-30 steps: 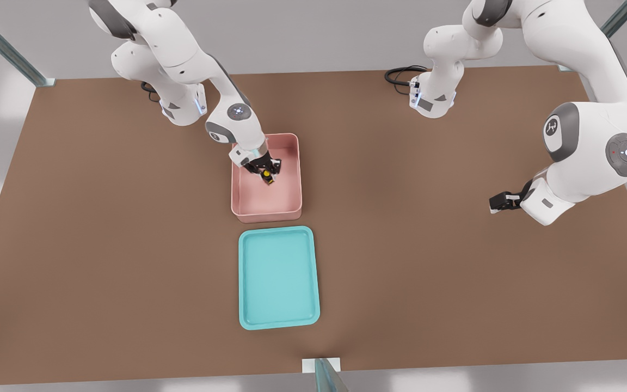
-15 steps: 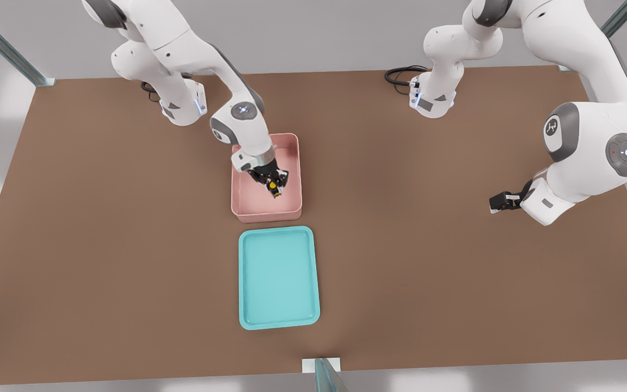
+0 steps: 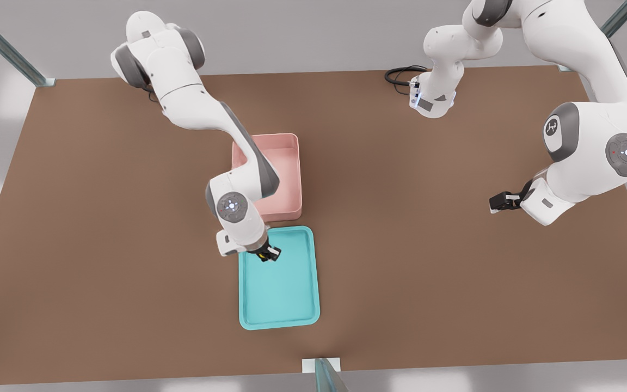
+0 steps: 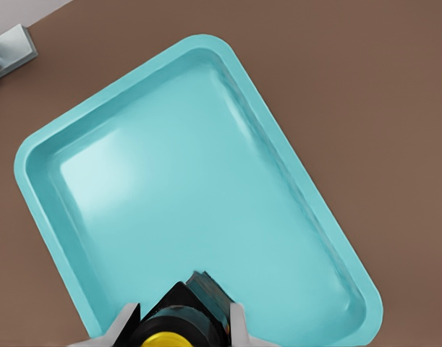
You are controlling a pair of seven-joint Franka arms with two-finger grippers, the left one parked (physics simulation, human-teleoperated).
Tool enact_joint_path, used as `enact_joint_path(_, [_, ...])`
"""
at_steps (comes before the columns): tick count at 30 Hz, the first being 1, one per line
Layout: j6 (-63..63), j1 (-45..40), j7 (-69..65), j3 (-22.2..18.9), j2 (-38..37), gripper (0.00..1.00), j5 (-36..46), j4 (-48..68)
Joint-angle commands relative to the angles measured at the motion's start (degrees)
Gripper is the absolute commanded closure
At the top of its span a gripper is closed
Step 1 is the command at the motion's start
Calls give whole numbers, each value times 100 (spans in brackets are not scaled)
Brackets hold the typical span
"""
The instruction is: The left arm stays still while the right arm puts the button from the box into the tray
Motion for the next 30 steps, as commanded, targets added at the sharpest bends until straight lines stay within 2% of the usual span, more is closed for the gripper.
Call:
enact_joint_path(1, [-448,-35,-2076,17,347,56,146,301])
enact_joint_path(6, [-158,-123,-2102,70,1174,56,348,960])
enact_joint_path(9, [26,-237,-2129,175,1270,56,357,996])
enact_joint_path(10, [26,-255,-2129,175,1279,34,357,1022])
enact_joint_path(11, [-17,-255,-2137,175,1279,0,357,1039])
enact_joint_path(14, [-53,-290,-2137,210,1279,0,357,1110])
enact_joint_path(17, [-922,-299,-2199,149,1200,0,357,1505])
enact_joint_path(20, [-2504,-501,-2734,61,418,0,340,1822])
enact_joint_path(21, [-3032,-536,-3471,-98,-170,0,278,1796])
enact_joint_path(22, [-3620,-764,-4491,-141,-680,0,-116,1787])
enact_joint_path(23, [-4112,-1290,-5448,226,-1330,0,-872,1778])
enact_joint_path(24, [-4438,-1696,-5785,430,-1709,0,-1163,1769])
enact_joint_path(28, [-4474,-2733,-6435,492,-2070,0,-1093,1488])
enact_joint_path(30, [-4403,-2918,-6022,360,-1788,0,-1093,1462])
